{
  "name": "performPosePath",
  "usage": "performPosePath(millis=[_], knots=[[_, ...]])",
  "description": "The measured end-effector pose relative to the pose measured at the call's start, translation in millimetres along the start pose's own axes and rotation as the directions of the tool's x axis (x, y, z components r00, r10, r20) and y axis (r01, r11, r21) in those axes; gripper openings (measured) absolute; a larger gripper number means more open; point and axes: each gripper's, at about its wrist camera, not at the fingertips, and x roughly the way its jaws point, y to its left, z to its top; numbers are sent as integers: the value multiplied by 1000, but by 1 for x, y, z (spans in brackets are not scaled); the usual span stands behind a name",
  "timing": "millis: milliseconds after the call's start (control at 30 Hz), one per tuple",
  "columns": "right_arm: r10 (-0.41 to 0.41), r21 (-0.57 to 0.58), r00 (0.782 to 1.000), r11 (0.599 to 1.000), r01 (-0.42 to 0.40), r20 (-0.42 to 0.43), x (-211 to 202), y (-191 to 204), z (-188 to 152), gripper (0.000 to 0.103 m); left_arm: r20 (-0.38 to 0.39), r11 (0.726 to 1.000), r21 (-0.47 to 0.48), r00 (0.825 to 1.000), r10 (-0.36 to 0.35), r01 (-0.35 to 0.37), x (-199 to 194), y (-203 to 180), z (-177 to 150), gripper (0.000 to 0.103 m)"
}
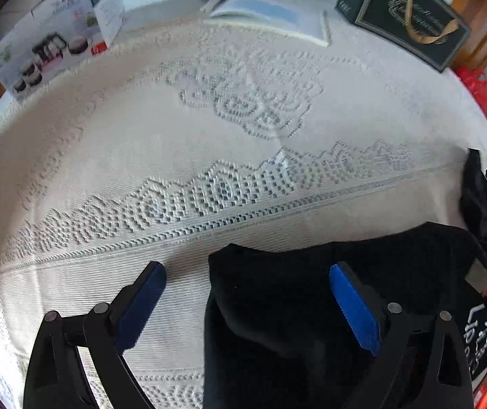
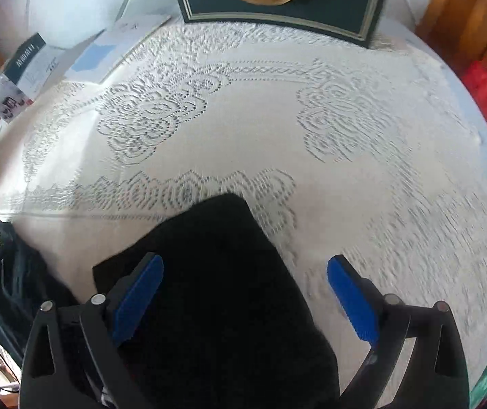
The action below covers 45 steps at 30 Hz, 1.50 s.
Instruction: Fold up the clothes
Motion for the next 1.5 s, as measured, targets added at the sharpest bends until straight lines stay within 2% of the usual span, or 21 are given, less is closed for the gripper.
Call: performPosePath(millis=[133, 167, 200, 233, 267, 300, 400, 500, 533, 633, 767, 833, 867, 900, 933, 967, 1000, 1033, 1267, 1400, 1500], knots=[[-31, -61, 999, 998, 29, -21, 18, 11, 2, 100, -20, 999, -36, 1000, 14, -15, 3, -2, 1, 92], [-47, -86, 999, 995, 45, -21, 21, 15, 0, 93, -15, 999, -44, 1000, 4, -5, -1, -3, 1, 74], [-42, -104, 999, 994, 41, -3, 16, 19, -3, 81, -9, 999, -51, 1000, -8, 7, -6, -5, 0, 41], [-49, -116, 999, 992, 50, 13, 9, 23, -5, 32, -3, 998, -62, 1000, -18, 18, -10, -6, -1, 29], [-64, -127, 998, 990, 67, 25, 2, 25, -8, 4, 2, 997, -72, 1000, -29, 29, -14, -7, -3, 15], [-86, -133, 996, 987, 90, 37, -5, 27, -11, 4, 7, 996, -83, 999, -39, 39, -18, -8, -5, 14], [-71, -126, 989, 988, 86, 126, -49, 24, -22, 4, 87, 990, -118, 994, -67, 77, -51, -1, -10, 13], [-69, -108, 966, 989, 98, 249, -104, 13, -27, 4, 184, 985, -133, 979, -85, 110, -96, 10, -8, 13], [-70, -101, 953, 990, 103, 293, -122, 10, -24, 4, 213, 984, -135, 973, -86, 117, -111, 14, -7, 13], [-72, -74, 901, 991, 114, 427, -173, 1, -5, 4, 282, 979, -188, 959, -23, 79, -130, 37, 22, 11], [-85, -44, 850, 991, 126, 521, -188, -4, 39, 4, 365, 964, -264, 928, 70, 31, -155, 69, 62, 11], [-162, 21, 837, 984, 178, 523, -175, -11, 62, 7, 310, 961, -274, 949, 59, 30, -141, 77, 79, 13], [-206, 56, 830, 977, 207, 519, -168, -15, 73, 12, 280, 960, -278, 959, 52, 29, -134, 81, 87, 18], [-263, 98, 830, 964, 248, 491, -161, -19, 80, 17, 257, 965, -262, 965, 43, 27, -128, 80, 85, 28], [-284, 123, 841, 959, 256, 461, -155, -24, 81, 34, 236, 969, -244, 971, 34, 25, -122, 77, 81, 38], [-287, 142, 854, 958, 250, 433, -151, -28, 80, 60, 214, 974, -225, 976, 26, 24, -116, 75, 78, 71], [-265, 146, 869, 964, 224, 418, -147, -32, 74, 72, 198, 978, -206, 980, 18, 24, -109, 72, 69, 100], [-234, 144, 883, 971, 191, 407, -145, -35, 67, 82, 182, 982, -186, 983, 11, 24, -102, 70, 59, 103], [-178, 154, 953, 978, 143, 246, -102, -51, 7, 83, 41, 987, -157, 999, -23, 29, -43, 57, 25, 103], [-156, 202, 973, 972, 120, 172, -82, -73, -18, 83, 7, 992, -125, 1000, -1, 2, -22, 43, 16, 103], [-145, 227, 980, 967, 111, 136, -72, -80, -27, 83, -2, 991, -136, 1000, -14, 14, -11, 37, 13, 103]])
